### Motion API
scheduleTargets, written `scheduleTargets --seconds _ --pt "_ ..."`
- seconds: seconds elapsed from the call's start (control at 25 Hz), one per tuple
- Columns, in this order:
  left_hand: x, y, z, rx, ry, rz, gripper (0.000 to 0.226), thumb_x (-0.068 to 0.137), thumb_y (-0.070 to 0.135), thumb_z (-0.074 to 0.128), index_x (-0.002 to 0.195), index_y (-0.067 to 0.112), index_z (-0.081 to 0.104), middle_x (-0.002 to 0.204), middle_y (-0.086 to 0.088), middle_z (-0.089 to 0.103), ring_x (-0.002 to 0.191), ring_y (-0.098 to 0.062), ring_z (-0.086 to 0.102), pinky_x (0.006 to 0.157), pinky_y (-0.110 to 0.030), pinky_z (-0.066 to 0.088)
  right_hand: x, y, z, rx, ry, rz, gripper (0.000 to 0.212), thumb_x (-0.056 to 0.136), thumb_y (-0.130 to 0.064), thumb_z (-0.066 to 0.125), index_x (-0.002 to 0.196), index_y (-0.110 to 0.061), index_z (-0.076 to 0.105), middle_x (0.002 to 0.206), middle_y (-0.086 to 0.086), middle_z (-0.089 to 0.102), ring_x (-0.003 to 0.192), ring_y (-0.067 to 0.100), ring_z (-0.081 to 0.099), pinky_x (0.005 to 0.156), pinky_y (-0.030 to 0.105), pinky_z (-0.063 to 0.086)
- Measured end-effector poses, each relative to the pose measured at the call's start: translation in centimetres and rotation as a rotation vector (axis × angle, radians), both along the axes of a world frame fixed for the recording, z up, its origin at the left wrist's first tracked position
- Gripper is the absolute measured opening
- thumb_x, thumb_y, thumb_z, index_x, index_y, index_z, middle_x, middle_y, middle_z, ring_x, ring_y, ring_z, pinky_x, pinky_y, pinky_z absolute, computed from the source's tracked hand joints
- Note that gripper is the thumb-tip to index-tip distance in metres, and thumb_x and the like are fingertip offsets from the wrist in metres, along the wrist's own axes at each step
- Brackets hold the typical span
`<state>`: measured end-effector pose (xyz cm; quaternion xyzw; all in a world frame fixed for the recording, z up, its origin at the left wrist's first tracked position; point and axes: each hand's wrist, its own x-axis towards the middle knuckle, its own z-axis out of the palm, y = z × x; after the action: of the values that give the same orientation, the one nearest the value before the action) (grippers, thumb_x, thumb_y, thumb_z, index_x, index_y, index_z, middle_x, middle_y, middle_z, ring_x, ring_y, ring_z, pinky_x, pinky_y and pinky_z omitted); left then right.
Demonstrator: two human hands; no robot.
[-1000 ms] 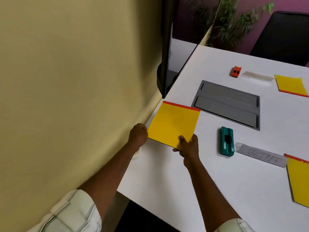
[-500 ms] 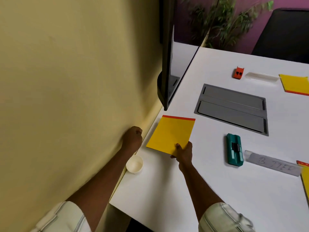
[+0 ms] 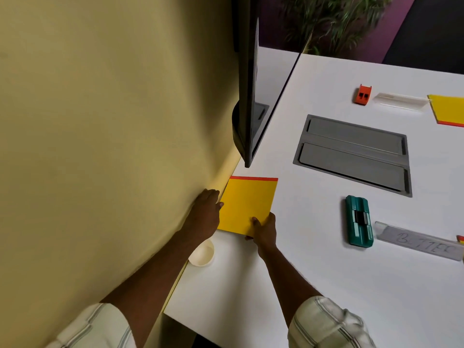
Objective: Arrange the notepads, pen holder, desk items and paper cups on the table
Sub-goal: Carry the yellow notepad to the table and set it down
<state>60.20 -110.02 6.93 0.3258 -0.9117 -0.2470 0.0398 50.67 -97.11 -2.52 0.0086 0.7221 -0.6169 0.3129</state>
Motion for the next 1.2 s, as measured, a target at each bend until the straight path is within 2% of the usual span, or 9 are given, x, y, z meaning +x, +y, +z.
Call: scheduleTargets --seconds 0.16,0.24,0.32,0.4,0.52,0.72,0.88,0.96,1.2 --pt "-0.1 -0.6 -1.6 -0.180 -0.170 -0.124 0.049 0.101 0.021 0.037 0.146 0.005 0.026 0.156 -0.012 0.022 0.147 -0.026 0.011 0.117 -0.030 0.010 0.4 -0.5 -1.3 0.076 -0.036 0.017 0.044 0.095 -0.023 0.056 0.132 -0.014 0.032 0.123 0.013 0.049 0.097 0.036 0.058 0.048 0.031 0.053" --pt "-0.1 -0.7 -2.0 -0.255 -0.242 -0.149 0.052 0.102 0.025 0.033 0.149 0.008 0.019 0.158 -0.010 0.014 0.148 -0.025 0.005 0.118 -0.030 0.008 0.5 -0.6 -2.1 0.149 -0.033 0.062 0.051 0.095 -0.026 0.055 0.137 -0.012 0.029 0.130 0.017 0.048 0.107 0.040 0.056 0.063 0.040 0.057" --pt "-0.1 -0.6 -2.2 -0.271 -0.256 -0.143 0.053 0.102 0.027 0.032 0.149 0.008 0.017 0.159 -0.010 0.011 0.148 -0.024 0.003 0.118 -0.030 0.008 0.4 -0.6 -2.7 0.275 0.024 0.125 0.058 0.096 -0.027 0.055 0.142 -0.008 0.026 0.137 0.019 0.046 0.118 0.041 0.050 0.089 0.051 0.051" --pt "-0.1 -0.5 -2.3 -0.288 -0.248 -0.142 0.053 0.102 0.028 0.031 0.149 0.008 0.017 0.159 -0.011 0.011 0.148 -0.025 0.004 0.119 -0.030 0.008 0.2 -0.8 -3.1 0.369 0.104 0.156 0.061 0.095 -0.028 0.055 0.142 -0.003 0.026 0.138 0.020 0.046 0.123 0.040 0.047 0.100 0.048 0.042" --pt "-0.1 -0.4 -2.3 -0.277 -0.221 -0.123 0.053 0.102 0.026 0.032 0.149 0.008 0.018 0.159 -0.012 0.011 0.148 -0.024 0.004 0.119 -0.029 0.009 -0.1 -1.1 -3.0 0.458 0.139 0.153 0.062 0.094 -0.028 0.056 0.140 0.002 0.028 0.135 0.023 0.043 0.124 0.039 0.044 0.101 0.045 0.038" --pt "-0.1 -0.4 -1.8 -0.197 -0.175 -0.092 0.053 0.101 0.024 0.034 0.149 0.008 0.018 0.159 -0.011 0.013 0.148 -0.023 0.007 0.118 -0.030 0.012 0.0 -1.5 -2.4 0.602 0.150 0.159 0.063 0.091 -0.033 0.060 0.138 -0.001 0.033 0.134 0.019 0.036 0.127 0.038 0.035 0.100 0.051 0.038" --pt "0.0 -0.3 -1.1 -0.120 -0.170 -0.085 0.055 0.101 0.023 0.036 0.149 0.006 0.015 0.158 -0.012 0.013 0.147 -0.025 0.006 0.118 -0.031 0.011 -0.2 -0.8 -2.2 0.580 0.173 0.142 0.059 0.091 -0.024 0.060 0.139 -0.003 0.034 0.137 0.018 0.040 0.129 0.037 0.037 0.101 0.050 0.036" --pt "0.1 0.1 -0.8 -0.106 -0.167 -0.069 0.055 0.101 0.023 0.037 0.149 0.006 0.017 0.158 -0.013 0.013 0.147 -0.027 0.004 0.118 -0.032 0.013 0.0 -0.2 -2.0 0.594 0.213 0.130 0.048 0.091 -0.021 0.059 0.133 -0.005 0.042 0.130 0.017 0.044 0.124 0.036 0.040 0.098 0.049 0.038" --pt "0.7 2.5 0.0 -0.163 -0.146 -0.054 0.047 0.099 0.014 0.043 0.143 0.005 0.032 0.156 -0.016 0.016 0.147 -0.031 0.006 0.115 -0.034 0.022 0.1 2.2 -0.7 0.550 0.326 0.140 0.043 0.092 -0.019 0.056 0.132 -0.008 0.046 0.127 0.014 0.049 0.119 0.034 0.048 0.096 0.048 0.040"
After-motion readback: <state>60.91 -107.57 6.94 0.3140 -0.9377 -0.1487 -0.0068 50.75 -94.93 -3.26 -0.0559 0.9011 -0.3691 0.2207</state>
